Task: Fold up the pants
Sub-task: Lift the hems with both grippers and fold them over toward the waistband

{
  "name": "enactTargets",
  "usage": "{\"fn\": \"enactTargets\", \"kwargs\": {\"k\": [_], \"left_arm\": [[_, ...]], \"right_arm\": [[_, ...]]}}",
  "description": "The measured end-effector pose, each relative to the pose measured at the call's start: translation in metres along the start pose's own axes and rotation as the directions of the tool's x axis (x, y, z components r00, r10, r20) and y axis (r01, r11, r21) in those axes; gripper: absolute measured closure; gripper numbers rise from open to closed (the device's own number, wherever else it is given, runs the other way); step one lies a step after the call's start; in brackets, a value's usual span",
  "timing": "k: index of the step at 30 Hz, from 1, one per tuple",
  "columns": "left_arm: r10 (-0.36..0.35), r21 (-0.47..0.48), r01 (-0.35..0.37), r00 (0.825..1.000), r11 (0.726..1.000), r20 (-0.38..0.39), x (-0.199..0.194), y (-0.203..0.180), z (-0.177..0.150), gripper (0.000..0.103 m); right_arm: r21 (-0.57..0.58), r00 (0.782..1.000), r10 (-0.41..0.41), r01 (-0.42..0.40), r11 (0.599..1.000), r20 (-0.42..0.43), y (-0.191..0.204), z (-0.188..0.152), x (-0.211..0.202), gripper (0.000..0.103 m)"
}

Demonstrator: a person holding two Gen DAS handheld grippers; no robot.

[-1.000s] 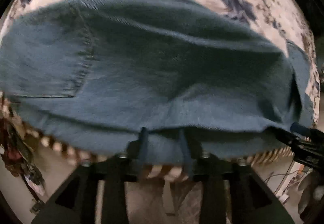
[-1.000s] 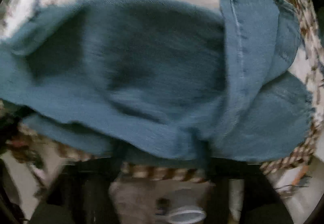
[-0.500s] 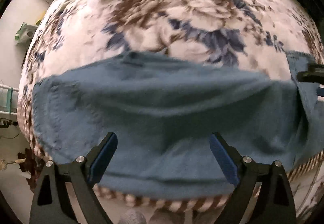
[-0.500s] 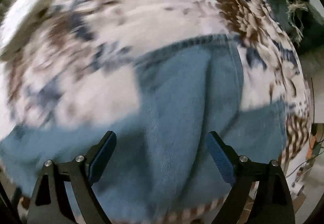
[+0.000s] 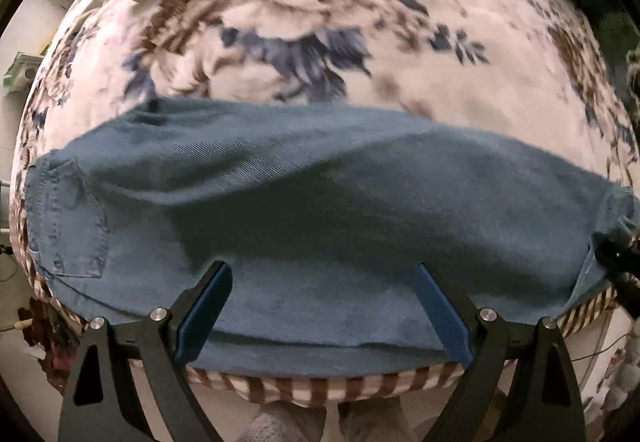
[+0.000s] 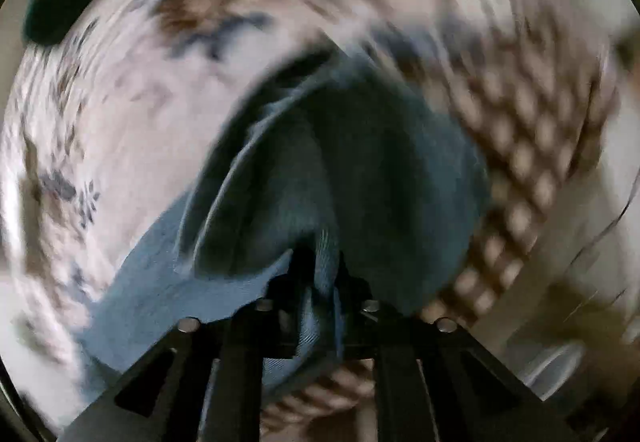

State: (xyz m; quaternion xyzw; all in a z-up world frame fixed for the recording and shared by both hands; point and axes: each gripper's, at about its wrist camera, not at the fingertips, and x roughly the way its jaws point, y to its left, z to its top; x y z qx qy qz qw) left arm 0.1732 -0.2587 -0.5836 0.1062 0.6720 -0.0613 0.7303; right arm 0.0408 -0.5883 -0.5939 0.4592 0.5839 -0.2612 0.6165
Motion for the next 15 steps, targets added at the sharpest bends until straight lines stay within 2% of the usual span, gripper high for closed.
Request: {"fn": "enactTargets", "kwargs": {"k": [2,4,5,6,10,12,15], "left_arm": [[0.006,0.011,-0.005,1.0,1.0,-0.02,0.006,-0.006,-0.002,0.01],[0.007,0.017,-0.006,0.999,1.0,-0.036,0.011,-0.009,-0.003,0.01],[0.011,0.023,-0.01,0.999,1.0,-0.04,0.013,-0.011,-0.003,0.01],[0.018,0.029,-0.017,0.999,0.999,-0.044,0.015,-0.012,-0.003,0.01],[0.022,0.036,-0.02,0.998,0.999,-0.06,0.019,-0.017,-0.001,0.01],[0.018,0.037,-0.016,0.998,0.999,-0.062,0.02,-0.02,-0.002,0.01],[0.012,0.042,-0.009,0.998,0.999,-0.067,0.019,-0.026,-0.001,0.01]], "right_arm": [[0.082,0.994,0.111,-0.108,0.991,-0.026,-0.028,-0.004,0.005,0.078],[0.115,0.98,0.201,-0.199,0.973,-0.001,-0.042,-0.008,0.002,0.066],[0.123,0.972,0.234,-0.234,0.965,0.011,-0.043,-0.005,0.001,0.056],[0.132,0.967,0.255,-0.256,0.958,0.023,-0.045,-0.002,0.001,0.052],[0.197,0.953,0.301,-0.304,0.932,0.045,-0.059,0.002,-0.004,0.049],[0.245,0.935,0.345,-0.355,0.902,0.084,-0.075,-0.003,-0.016,0.049],[0.29,0.923,0.363,-0.386,0.876,0.131,-0.097,-0.005,-0.029,0.049]]}}
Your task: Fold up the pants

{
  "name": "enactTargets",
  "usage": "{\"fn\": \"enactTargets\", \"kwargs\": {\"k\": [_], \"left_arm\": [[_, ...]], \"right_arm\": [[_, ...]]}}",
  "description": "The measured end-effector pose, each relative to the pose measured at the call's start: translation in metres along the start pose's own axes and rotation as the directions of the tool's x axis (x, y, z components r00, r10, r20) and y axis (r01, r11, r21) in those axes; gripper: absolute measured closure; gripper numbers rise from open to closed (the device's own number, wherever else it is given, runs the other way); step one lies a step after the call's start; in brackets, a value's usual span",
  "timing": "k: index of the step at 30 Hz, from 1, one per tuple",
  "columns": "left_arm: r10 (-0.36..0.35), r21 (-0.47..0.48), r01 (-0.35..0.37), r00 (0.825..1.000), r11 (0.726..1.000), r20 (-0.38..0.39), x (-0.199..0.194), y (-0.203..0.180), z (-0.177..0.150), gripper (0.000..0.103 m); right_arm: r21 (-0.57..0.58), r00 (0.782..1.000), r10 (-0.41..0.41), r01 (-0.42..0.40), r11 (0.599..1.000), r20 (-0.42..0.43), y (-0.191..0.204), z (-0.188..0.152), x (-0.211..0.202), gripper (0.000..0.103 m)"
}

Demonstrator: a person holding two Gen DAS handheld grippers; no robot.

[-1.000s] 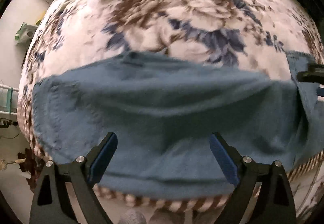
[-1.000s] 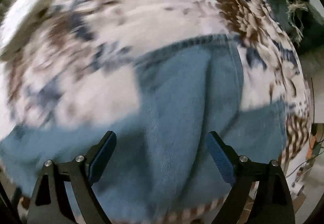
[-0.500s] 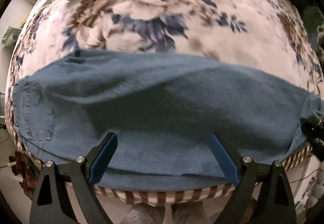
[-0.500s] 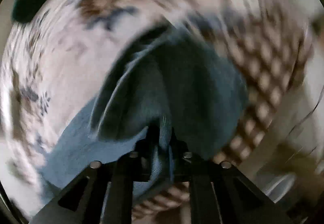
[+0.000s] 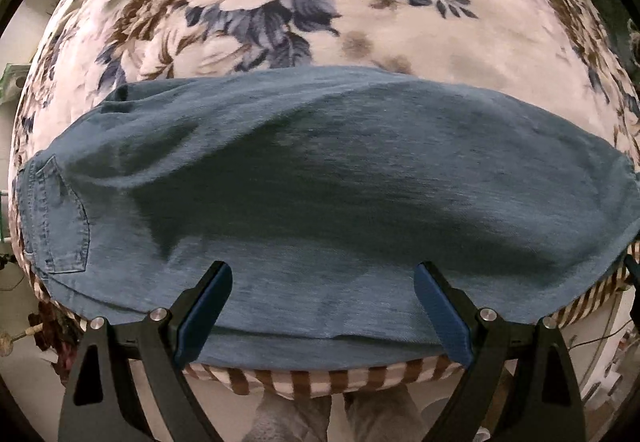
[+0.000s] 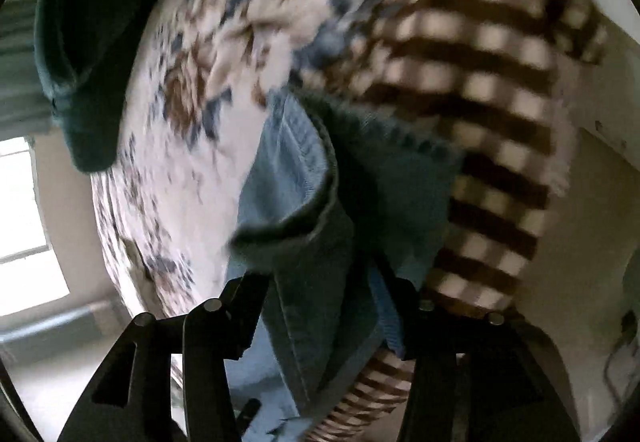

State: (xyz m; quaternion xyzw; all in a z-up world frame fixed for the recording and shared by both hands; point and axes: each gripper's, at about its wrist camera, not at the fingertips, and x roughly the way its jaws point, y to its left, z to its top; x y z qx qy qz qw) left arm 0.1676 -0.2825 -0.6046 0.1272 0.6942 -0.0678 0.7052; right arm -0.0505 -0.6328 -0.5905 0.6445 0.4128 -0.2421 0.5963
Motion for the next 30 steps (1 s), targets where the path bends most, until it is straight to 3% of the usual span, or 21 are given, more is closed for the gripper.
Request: {"fn": "enactTargets", "kwargs": {"k": [4,8,9,10,12,13,15,17,19,23,25,28,30], "left_arm": [[-0.008,0.003,0.008,1.0,1.0,0.0,0.0,-0.012,0.002,0.01],[-0.022,-0.004,0.022,1.0,1.0,-0.008,0.001,-0.022,0.004,0.01],[-0.024,-0.004,0.024,1.0,1.0,-0.009,0.003,-0.024,0.004,0.01],[-0.024,-0.002,0.024,1.0,1.0,-0.012,0.003,-0.028,0.002,0.01],[-0.023,0.003,0.023,1.0,1.0,-0.02,0.006,-0.032,0.0,0.01],[-0.021,0.004,0.021,1.0,1.0,-0.022,0.007,-0.034,-0.001,0.01],[-0.017,0.004,0.017,1.0,1.0,-0.026,0.009,-0.036,-0.001,0.01],[-0.012,0.005,0.012,1.0,1.0,-0.021,0.007,-0.036,-0.001,0.01],[-0.006,0.005,0.006,1.0,1.0,-0.009,0.008,-0.032,0.001,0.01],[0.001,-0.012,-0.001,1.0,1.0,0.01,0.006,-0.021,0.002,0.01],[0.003,-0.026,-0.002,1.0,1.0,0.009,0.009,-0.018,0.003,0.01],[0.004,-0.034,-0.004,1.0,0.999,-0.006,0.017,-0.016,0.004,0.01],[-0.004,-0.042,0.004,1.0,0.999,-0.012,0.02,-0.014,0.002,0.01]], "right_arm": [[0.087,0.998,0.066,-0.066,0.994,0.0,-0.015,0.014,-0.003,0.048],[0.131,0.99,0.12,-0.13,0.983,0.076,-0.014,0.024,-0.015,0.045],[0.119,0.99,0.113,-0.122,0.985,0.08,-0.013,0.025,-0.018,0.033],[0.106,0.994,0.082,-0.089,0.99,0.068,-0.013,0.026,-0.017,0.028],[0.069,0.999,-0.048,0.047,0.996,0.012,-0.013,0.033,0.0,0.027],[0.055,0.998,-0.069,0.069,0.996,0.001,-0.015,0.032,0.005,0.029],[-0.015,0.983,-0.184,0.184,0.983,0.024,-0.007,0.033,0.014,0.08],[-0.104,0.968,-0.242,0.248,0.963,0.07,0.011,0.028,0.012,0.084],[-0.223,0.962,-0.237,0.262,0.939,0.134,0.038,0.017,0.006,0.086],[-0.377,0.975,-0.072,0.148,0.914,0.209,0.084,0.0,-0.029,0.087],[-0.436,0.971,-0.041,0.145,0.888,0.237,0.095,0.002,-0.036,0.087],[-0.413,0.967,-0.147,0.224,0.883,0.209,0.081,0.021,-0.008,0.087],[-0.349,0.967,-0.227,0.255,0.902,0.117,0.052,0.035,0.02,0.085]]}}
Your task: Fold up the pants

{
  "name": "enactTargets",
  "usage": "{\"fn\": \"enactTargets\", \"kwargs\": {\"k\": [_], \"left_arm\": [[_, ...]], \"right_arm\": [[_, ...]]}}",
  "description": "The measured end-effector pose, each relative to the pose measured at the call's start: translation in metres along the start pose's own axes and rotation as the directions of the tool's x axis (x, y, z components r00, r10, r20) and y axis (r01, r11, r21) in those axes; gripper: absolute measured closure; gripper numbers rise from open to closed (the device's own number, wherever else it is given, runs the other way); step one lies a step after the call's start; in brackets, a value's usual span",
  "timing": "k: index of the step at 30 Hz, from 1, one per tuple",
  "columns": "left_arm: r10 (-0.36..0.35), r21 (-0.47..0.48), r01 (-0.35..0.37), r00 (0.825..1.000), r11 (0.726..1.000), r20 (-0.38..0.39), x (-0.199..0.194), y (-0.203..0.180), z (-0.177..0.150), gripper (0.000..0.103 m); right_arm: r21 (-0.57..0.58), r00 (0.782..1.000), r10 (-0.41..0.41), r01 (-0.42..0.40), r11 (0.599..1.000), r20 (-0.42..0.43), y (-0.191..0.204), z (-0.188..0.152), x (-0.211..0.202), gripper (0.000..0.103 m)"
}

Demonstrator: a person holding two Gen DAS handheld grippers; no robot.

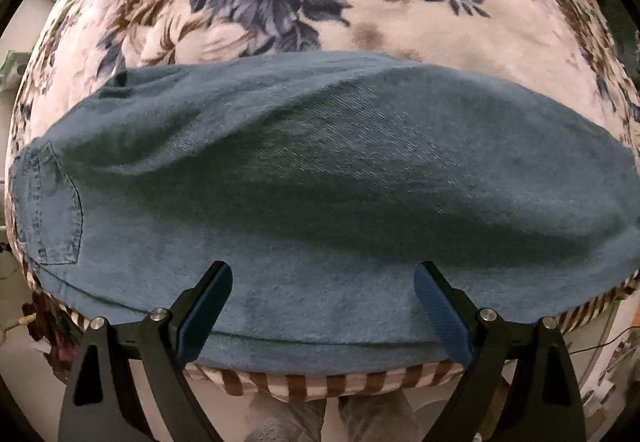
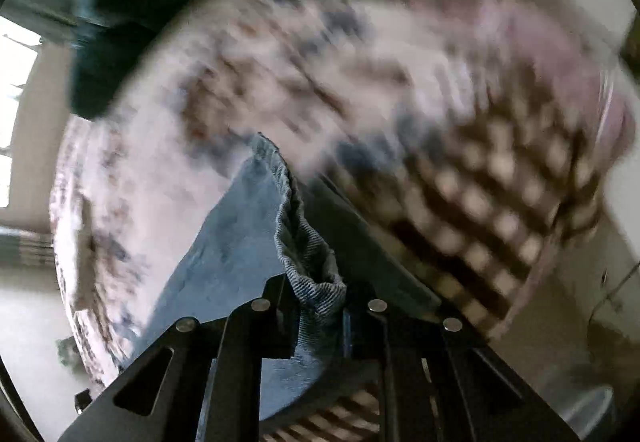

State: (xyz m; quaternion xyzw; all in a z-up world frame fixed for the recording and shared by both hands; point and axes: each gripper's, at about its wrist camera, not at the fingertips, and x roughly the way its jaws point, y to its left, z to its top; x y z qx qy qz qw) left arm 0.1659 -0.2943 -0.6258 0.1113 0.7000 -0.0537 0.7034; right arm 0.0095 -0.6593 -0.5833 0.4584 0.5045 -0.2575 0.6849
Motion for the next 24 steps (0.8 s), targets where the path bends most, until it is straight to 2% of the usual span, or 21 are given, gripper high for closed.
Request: {"fn": "enactTargets", "kwargs": {"k": [2,4,5,6,7,10,14,16,18,20,22,24], "left_arm": [[-0.001,-0.001,0.001,1.0,1.0,0.007,0.0,0.016,-0.003,0.01],[-0.006,-0.009,0.006,1.0,1.0,0.01,-0.002,0.025,-0.009,0.01],[-0.011,-0.019,0.011,1.0,1.0,0.008,-0.004,0.032,-0.011,0.01],[-0.019,-0.033,0.019,1.0,0.999,0.01,-0.005,0.039,-0.014,0.01],[-0.028,-0.05,0.029,1.0,0.998,0.014,-0.007,0.054,-0.019,0.01],[-0.027,-0.124,0.03,0.999,0.992,0.022,-0.015,0.101,-0.033,0.01],[-0.004,-0.268,0.013,0.999,0.963,0.035,-0.024,0.189,-0.053,0.01],[0.016,-0.352,-0.006,1.0,0.936,0.025,-0.023,0.243,-0.061,0.01],[0.036,-0.418,-0.025,0.999,0.908,0.02,-0.02,0.291,-0.068,0.01],[0.062,-0.479,-0.046,0.998,0.876,0.018,-0.013,0.343,-0.076,0.01],[0.057,-0.527,-0.042,0.998,0.849,0.013,-0.002,0.394,-0.079,0.011],[0.024,-0.565,-0.011,1.0,0.825,0.016,0.007,0.427,-0.081,0.017]], "right_arm": [[0.047,0.998,-0.012,0.015,0.999,-0.063,-0.019,0.0,0.02,0.079],[0.077,0.997,0.019,-0.013,0.997,-0.076,-0.024,-0.001,0.023,0.073],[0.071,0.998,0.015,-0.011,0.997,-0.056,-0.02,-0.003,0.016,0.058],[0.05,0.999,0.002,0.0,0.999,-0.034,-0.013,-0.007,0.009,0.04],[0.014,0.999,-0.032,0.032,0.999,-0.007,0.001,-0.013,-0.002,0.034],[-0.06,0.997,-0.072,0.074,0.995,0.033,0.044,-0.04,-0.02,0.033],[-0.126,0.993,-0.006,-0.009,0.992,-0.119,0.116,-0.115,-0.008,0.033],[-0.16,0.972,0.021,-0.06,0.985,-0.234,0.158,-0.164,0.015,0.033],[-0.174,0.934,0.046,-0.114,0.978,-0.354,0.196,-0.215,0.044,0.037],[-0.143,0.9,0.074,-0.148,0.979,-0.43,0.225,-0.259,0.07,0.04],[-0.111,0.876,0.085,-0.156,0.982,-0.475,0.247,-0.292,0.092,0.043],[-0.091,0.869,0.063,-0.123,0.988,-0.491,0.257,-0.315,0.111,0.043]]}}
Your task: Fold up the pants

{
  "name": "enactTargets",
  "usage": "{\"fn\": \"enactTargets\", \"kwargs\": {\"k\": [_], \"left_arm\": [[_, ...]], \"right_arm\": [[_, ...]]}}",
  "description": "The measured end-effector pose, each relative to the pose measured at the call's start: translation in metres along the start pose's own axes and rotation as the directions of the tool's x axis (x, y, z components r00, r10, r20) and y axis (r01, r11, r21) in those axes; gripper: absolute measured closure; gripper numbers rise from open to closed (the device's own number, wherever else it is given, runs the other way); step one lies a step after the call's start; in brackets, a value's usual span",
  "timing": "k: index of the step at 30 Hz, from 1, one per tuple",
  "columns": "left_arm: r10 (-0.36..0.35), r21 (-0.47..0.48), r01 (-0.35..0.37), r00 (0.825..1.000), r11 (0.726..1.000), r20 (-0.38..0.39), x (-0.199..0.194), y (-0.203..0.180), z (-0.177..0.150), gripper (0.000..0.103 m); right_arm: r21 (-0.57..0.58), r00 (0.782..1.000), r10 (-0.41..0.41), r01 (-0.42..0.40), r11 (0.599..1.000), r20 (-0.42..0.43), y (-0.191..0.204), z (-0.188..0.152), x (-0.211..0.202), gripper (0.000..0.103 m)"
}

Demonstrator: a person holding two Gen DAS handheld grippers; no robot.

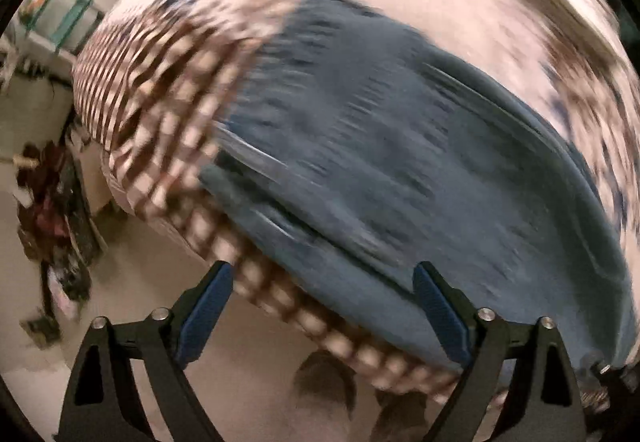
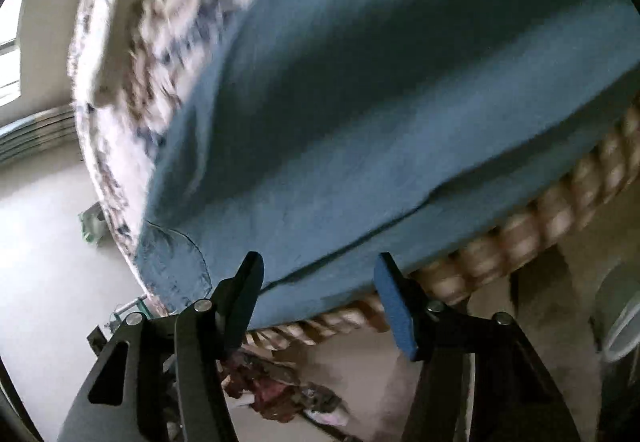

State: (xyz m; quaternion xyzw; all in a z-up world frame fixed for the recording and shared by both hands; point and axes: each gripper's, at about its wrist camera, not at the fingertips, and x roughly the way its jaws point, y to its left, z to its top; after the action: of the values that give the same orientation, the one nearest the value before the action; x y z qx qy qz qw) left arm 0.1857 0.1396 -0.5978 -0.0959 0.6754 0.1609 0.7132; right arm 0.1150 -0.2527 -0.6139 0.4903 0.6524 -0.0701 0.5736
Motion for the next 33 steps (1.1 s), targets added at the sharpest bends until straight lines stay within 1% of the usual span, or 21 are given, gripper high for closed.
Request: {"fn": "enactTargets", "kwargs": {"k": [1,3,4,6,8,9,10,11,12,13,16,18,19,20,21,23,24,26,29,32,33], "left_arm": [[-0.034,-0.042,0.033,0.999,0.999,-0.01,0.008,0.018,0.009,0.024],[-0.08,-0.099,0.078,0.997,0.992,-0.022,0.019,0.039,0.025,0.027],[-0.1,-0.127,0.095,0.995,0.987,-0.028,0.026,0.049,0.032,0.027],[-0.158,-0.197,0.15,0.987,0.969,-0.023,0.039,0.066,0.043,0.027],[-0.182,-0.223,0.177,0.983,0.959,0.0,0.047,0.075,0.049,0.029],[-0.187,-0.232,0.185,0.982,0.955,0.014,0.05,0.077,0.049,0.044],[-0.171,-0.245,0.174,0.985,0.954,0.033,0.053,0.083,0.053,0.061],[-0.163,-0.248,0.17,0.985,0.954,0.048,0.055,0.089,0.055,0.065],[-0.158,-0.237,0.169,0.985,0.957,0.067,0.053,0.091,0.052,0.07],[-0.153,-0.225,0.168,0.985,0.96,0.082,0.053,0.097,0.056,0.075],[-0.128,-0.177,0.152,0.982,0.972,0.136,0.031,0.097,0.041,0.079],[-0.137,-0.17,0.163,0.979,0.972,0.153,0.025,0.118,0.037,0.08],[-0.14,-0.168,0.164,0.979,0.972,0.146,0.015,0.107,0.032,0.08],[-0.145,-0.173,0.168,0.98,0.971,0.139,0.013,0.109,0.028,0.08],[-0.154,-0.185,0.177,0.979,0.967,0.13,0.018,0.117,0.031,0.08],[-0.16,-0.199,0.177,0.982,0.964,0.096,0.016,0.104,0.028,0.081],[-0.166,-0.207,0.18,0.983,0.962,0.083,0.02,0.106,0.028,0.081],[-0.161,-0.203,0.17,0.985,0.964,0.061,0.023,0.103,0.027,0.081],[-0.14,-0.188,0.148,0.989,0.971,0.056,0.025,0.103,0.027,0.082],[-0.142,-0.183,0.147,0.989,0.972,0.038,0.035,0.105,0.03,0.081],[-0.144,-0.179,0.147,0.989,0.973,0.027,0.038,0.103,0.032,0.079]], "right_arm": [[0.045,1.0,0.002,-0.002,0.999,-0.007,0.001,-0.005,0.013,0.043],[0.118,0.999,0.039,-0.038,0.992,-0.004,0.0,-0.01,0.032,0.044],[0.139,0.999,0.04,-0.042,0.989,0.016,-0.002,-0.011,0.038,0.047],[0.174,0.995,0.078,-0.087,0.981,0.058,-0.006,-0.014,0.043,0.064],[0.203,0.99,0.097,-0.115,0.972,0.098,-0.007,-0.014,0.048,0.071],[0.204,0.989,0.093,-0.115,0.972,0.112,-0.007,-0.014,0.048,0.083],[0.199,0.991,0.064,-0.087,0.976,0.118,-0.006,-0.015,0.049,0.087],[0.197,0.991,0.038,-0.063,0.978,0.128,-0.005,-0.016,0.049,0.094],[0.197,0.99,0.027,-0.054,0.979,0.136,-0.004,-0.018,0.05,0.098],[0.192,0.99,0.016,-0.044,0.98,0.143,-0.003,-0.021,0.048,0.098],[0.128,0.984,-0.008,-0.015,0.992,0.18,0.01,-0.033,0.033,0.099],[0.088,0.981,-0.013,-0.004,0.996,0.192,0.019,-0.041,0.021,0.099],[0.076,0.981,-0.012,-0.003,0.997,0.193,0.021,-0.044,0.015,0.099],[0.067,0.982,-0.01,-0.003,0.998,0.19,0.023,-0.048,0.009,0.099],[0.063,0.983,-0.009,-0.003,0.998,0.182,0.023,-0.052,0.005,0.099],[0.052,0.987,-0.02,0.011,0.999,0.162,0.024,-0.056,0.001,0.099],[0.045,0.988,-0.031,0.024,0.999,0.152,0.029,-0.055,0.002,0.099],[0.051,0.991,-0.048,0.042,0.998,0.126,0.023,-0.06,0.006,0.099],[0.071,0.995,-0.062,0.056,0.996,0.081,0.007,-0.067,0.017,0.099],[0.034,0.994,-0.099,0.097,0.995,0.051,0.003,-0.066,0.039,0.099],[0.032,0.993,-0.111,0.11,0.993,0.031,-0.003,-0.062,0.048,0.097]]}}
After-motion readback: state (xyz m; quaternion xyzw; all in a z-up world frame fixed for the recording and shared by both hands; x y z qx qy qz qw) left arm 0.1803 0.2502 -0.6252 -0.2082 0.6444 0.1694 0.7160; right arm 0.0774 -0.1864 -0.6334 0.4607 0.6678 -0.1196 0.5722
